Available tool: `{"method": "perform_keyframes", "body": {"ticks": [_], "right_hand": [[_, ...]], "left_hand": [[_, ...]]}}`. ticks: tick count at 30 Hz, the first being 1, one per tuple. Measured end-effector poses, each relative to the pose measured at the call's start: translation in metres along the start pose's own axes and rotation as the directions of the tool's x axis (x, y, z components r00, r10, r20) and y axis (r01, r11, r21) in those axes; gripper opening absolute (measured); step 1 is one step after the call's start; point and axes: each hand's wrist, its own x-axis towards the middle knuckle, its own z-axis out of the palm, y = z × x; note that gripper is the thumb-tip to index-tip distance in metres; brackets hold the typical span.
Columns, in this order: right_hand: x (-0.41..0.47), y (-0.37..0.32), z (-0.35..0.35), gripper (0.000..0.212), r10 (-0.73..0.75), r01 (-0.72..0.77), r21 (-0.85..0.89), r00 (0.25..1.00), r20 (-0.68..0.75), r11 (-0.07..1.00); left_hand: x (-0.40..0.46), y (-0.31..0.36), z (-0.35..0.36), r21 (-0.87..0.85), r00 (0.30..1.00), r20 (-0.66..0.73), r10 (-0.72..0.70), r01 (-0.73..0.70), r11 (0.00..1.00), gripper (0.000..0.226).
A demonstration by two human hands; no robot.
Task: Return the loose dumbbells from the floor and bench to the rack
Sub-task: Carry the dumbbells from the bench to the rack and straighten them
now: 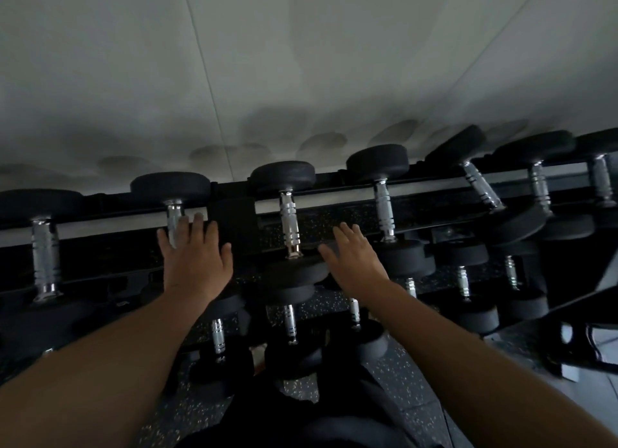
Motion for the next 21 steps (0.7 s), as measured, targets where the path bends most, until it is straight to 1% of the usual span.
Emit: {"method": "perform_keyframes", "body": {"ticks": [3, 7, 10, 11, 13, 14, 16, 17, 19, 21], "right_hand": [[-0.005, 0.026, -0.014, 0.069, -0.017, 0.016, -0.053, 1.0, -0.022, 0.998], [-0.006, 0.071, -0.036, 0.068, -0.032, 0.029, -0.068, 0.999, -0.043, 0.997], [0.001, 0.116, -0.058, 0.067, -0.041, 0.038, -0.04, 0.997, -0.064, 0.998], [0.005, 0.133, -0.067, 0.067, -0.04, 0.038, -0.039, 0.997, -0.062, 0.999], [0.015, 0.167, -0.084, 0.077, -0.056, 0.052, -0.063, 0.997, -0.062, 0.997], [0.02, 0.185, -0.094, 0.079, -0.05, 0.046, -0.059, 0.996, -0.068, 0.997], [0.032, 0.218, -0.115, 0.069, -0.016, 0.014, -0.019, 0.994, -0.108, 1.0], [0.039, 0.232, -0.124, 0.068, -0.016, 0.013, -0.023, 0.991, -0.136, 1.0], [0.053, 0.258, -0.146, 0.07, -0.016, 0.008, -0.05, 0.986, -0.165, 0.999], [0.071, 0.28, -0.162, 0.073, 0.0, -0.011, -0.067, 0.987, -0.159, 0.998]], "left_hand": [[-0.003, 0.032, -0.002, -0.055, 1.0, -0.008, -0.013, 0.012, 0.998, 0.06], [-0.004, 0.097, -0.002, -0.207, 0.998, -0.023, -0.062, 0.056, 0.977, 0.06], [-0.001, 0.155, -0.003, -0.263, 0.992, -0.093, -0.082, 0.055, 0.963, 0.059], [0.0, 0.174, -0.003, -0.271, 0.99, -0.116, -0.082, 0.048, 0.961, 0.06], [0.0, 0.213, -0.003, -0.287, 0.987, -0.135, -0.083, 0.041, 0.957, 0.063], [0.0, 0.233, -0.003, -0.296, 0.988, -0.134, -0.077, 0.035, 0.955, 0.064], [0.002, 0.273, -0.001, -0.3, 0.991, -0.123, -0.046, 0.007, 0.954, 0.067], [0.003, 0.291, 0.0, -0.292, 0.993, -0.114, -0.019, -0.016, 0.956, 0.068], [0.008, 0.326, 0.005, -0.282, 0.995, -0.097, 0.029, -0.055, 0.958, 0.068], [0.015, 0.356, 0.01, -0.275, 0.996, -0.074, 0.053, -0.072, 0.959, 0.068]]}}
